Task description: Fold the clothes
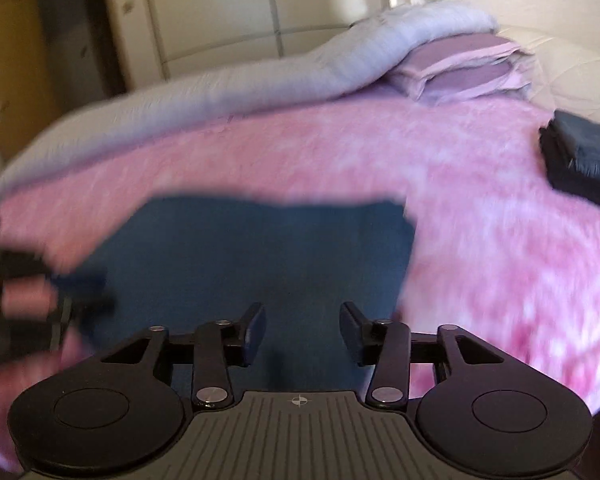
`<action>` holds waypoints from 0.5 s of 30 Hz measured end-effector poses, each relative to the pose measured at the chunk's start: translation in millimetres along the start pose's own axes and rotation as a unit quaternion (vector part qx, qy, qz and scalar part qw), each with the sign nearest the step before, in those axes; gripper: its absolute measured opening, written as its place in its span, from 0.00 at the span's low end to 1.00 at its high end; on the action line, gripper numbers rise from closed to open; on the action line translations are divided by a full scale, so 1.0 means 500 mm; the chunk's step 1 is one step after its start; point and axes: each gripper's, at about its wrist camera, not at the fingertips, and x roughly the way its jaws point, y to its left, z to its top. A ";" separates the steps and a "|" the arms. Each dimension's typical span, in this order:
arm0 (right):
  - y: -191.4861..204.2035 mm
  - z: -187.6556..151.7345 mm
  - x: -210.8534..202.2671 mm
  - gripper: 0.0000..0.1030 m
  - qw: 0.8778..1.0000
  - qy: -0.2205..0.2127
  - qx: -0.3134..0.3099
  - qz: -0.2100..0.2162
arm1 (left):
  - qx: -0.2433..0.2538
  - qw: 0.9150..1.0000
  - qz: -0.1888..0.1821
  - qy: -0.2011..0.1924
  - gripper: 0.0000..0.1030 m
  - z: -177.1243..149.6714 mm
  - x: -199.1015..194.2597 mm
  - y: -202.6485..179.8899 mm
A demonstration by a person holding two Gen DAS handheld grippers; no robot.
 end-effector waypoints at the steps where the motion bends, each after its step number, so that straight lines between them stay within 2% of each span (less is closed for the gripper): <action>1: 0.010 -0.024 0.005 0.49 1.000 0.009 -0.016 -0.005 | -0.001 1.000 0.003 0.003 0.19 0.006 -0.004 0.001; 3: 0.015 -0.051 -0.007 0.52 1.000 0.007 -0.015 -0.014 | -0.003 1.000 0.009 0.008 0.20 0.017 -0.011 0.003; 5: 0.027 -0.046 -0.030 0.52 0.999 0.007 -0.007 -0.032 | 0.008 1.000 0.023 -0.003 0.20 0.024 -0.035 -0.003; 8: 0.075 -0.042 -0.049 0.52 0.997 0.005 -0.057 -0.048 | 0.014 0.999 0.031 0.007 0.20 0.011 -0.041 -0.001; 10: 0.106 -0.044 -0.038 0.52 0.994 0.024 -0.094 -0.057 | 0.019 0.999 0.032 0.016 0.20 -0.004 -0.036 -0.001; 12: 0.121 -0.050 -0.008 0.53 0.989 0.064 -0.116 -0.070 | 0.022 0.999 0.037 0.010 0.20 -0.012 -0.035 -0.009; 15: 0.131 -0.062 0.015 0.60 0.983 0.074 -0.138 -0.092 | 0.030 0.998 0.045 0.011 0.20 -0.010 -0.034 -0.015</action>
